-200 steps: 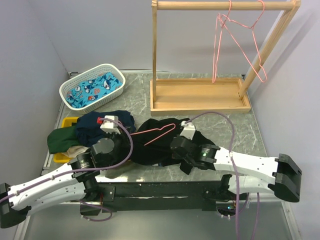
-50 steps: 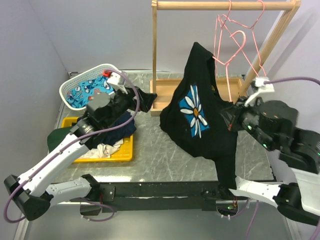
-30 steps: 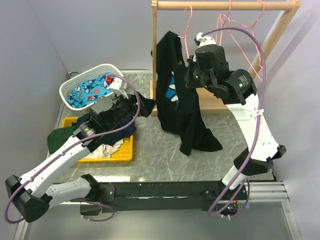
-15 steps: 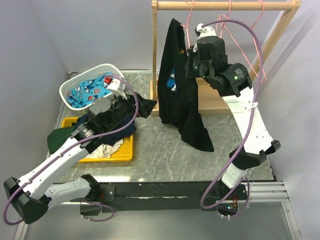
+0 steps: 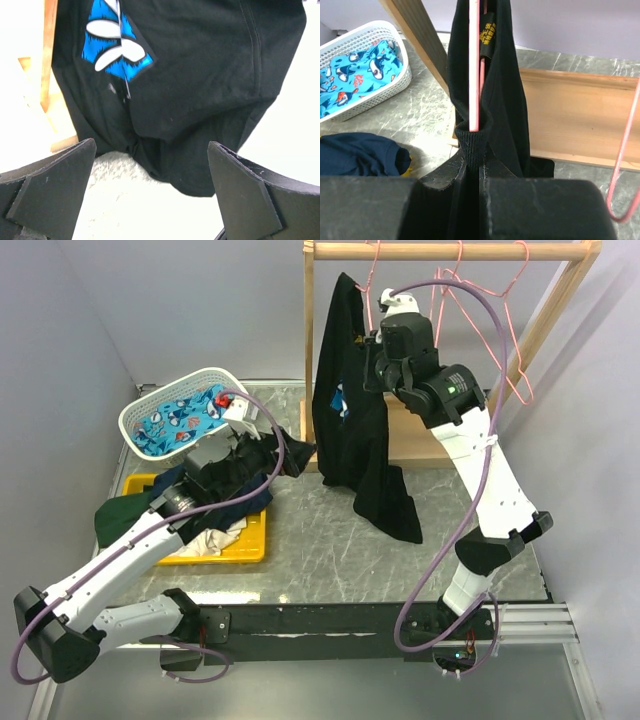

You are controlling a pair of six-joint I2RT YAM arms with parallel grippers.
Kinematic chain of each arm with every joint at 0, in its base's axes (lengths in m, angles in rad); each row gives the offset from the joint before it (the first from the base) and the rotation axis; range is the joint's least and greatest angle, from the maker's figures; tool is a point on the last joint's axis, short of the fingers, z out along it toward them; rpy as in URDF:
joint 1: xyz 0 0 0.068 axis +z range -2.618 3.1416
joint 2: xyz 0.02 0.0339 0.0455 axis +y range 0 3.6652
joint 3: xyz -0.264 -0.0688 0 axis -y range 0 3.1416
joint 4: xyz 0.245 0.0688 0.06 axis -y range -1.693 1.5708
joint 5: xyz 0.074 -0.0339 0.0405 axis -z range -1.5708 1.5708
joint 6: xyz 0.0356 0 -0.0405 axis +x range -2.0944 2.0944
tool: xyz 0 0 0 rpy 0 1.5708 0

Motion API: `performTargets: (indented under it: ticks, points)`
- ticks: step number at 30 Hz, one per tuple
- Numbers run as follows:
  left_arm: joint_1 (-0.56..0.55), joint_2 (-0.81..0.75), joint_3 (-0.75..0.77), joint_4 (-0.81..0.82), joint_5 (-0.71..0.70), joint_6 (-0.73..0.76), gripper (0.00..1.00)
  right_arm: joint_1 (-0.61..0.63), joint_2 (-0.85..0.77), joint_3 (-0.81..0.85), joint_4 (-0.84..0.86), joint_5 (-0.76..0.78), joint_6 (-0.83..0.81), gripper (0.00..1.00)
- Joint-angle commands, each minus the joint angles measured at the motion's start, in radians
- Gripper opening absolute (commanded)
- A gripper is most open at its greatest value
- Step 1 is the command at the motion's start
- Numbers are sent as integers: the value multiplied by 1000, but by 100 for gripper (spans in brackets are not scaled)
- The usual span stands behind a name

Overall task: Place the t-shirt on the hanger
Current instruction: Place the hanger at the clothesline.

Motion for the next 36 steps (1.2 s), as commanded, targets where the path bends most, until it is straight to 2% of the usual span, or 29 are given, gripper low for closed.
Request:
performTargets:
  ticks: [1, 7, 14, 16, 17, 19, 20, 21, 23, 24, 25, 27, 28, 34, 36]
  points:
    - [0, 3, -36, 55, 29, -28, 99, -11, -47, -47, 146, 34, -14, 9]
    - [-1, 5, -68, 79, 32, -54, 99, -27, 0, 51, 112, 15, -23, 6]
    - [-2, 6, -72, 73, 26, -49, 99, -47, 31, 42, 135, -31, -17, 6]
    - [-2, 14, -72, 73, 27, -46, 97, -47, 23, 33, 131, -31, -17, 14]
    - [-2, 15, -73, 73, 27, -46, 96, -46, 19, 33, 122, -31, -16, 25]
    - [-1, 17, -85, 75, 26, -48, 96, -44, -24, 16, 97, -29, -3, 37]
    - [0, 17, -91, 81, 27, -52, 96, -41, -52, -2, 94, -28, 3, 51]
    - [0, 15, -105, 85, 27, -54, 96, -34, -82, -28, 97, -29, 15, 57]
    - [-2, 14, -121, 101, 29, -62, 96, -24, -207, -157, 134, -44, 30, 69]
    - [-1, 14, -139, 107, 30, -65, 96, -23, -254, -215, 154, -51, 53, 71]
    - [0, 15, -147, 113, 32, -68, 96, -21, -359, -351, 204, -55, 66, 72]
    - [-2, 17, -165, 124, 26, -75, 96, -18, -476, -517, 259, -71, 98, 75]
    - [-2, 11, -171, 122, 26, -78, 96, -17, -598, -697, 320, -71, 110, 78]
    - [0, -18, -191, 95, -34, -82, 96, -15, -1037, -1290, 469, -60, 214, 83]
    - [1, -31, -205, 101, -37, -95, 96, -15, -1107, -1386, 493, -60, 268, 84]
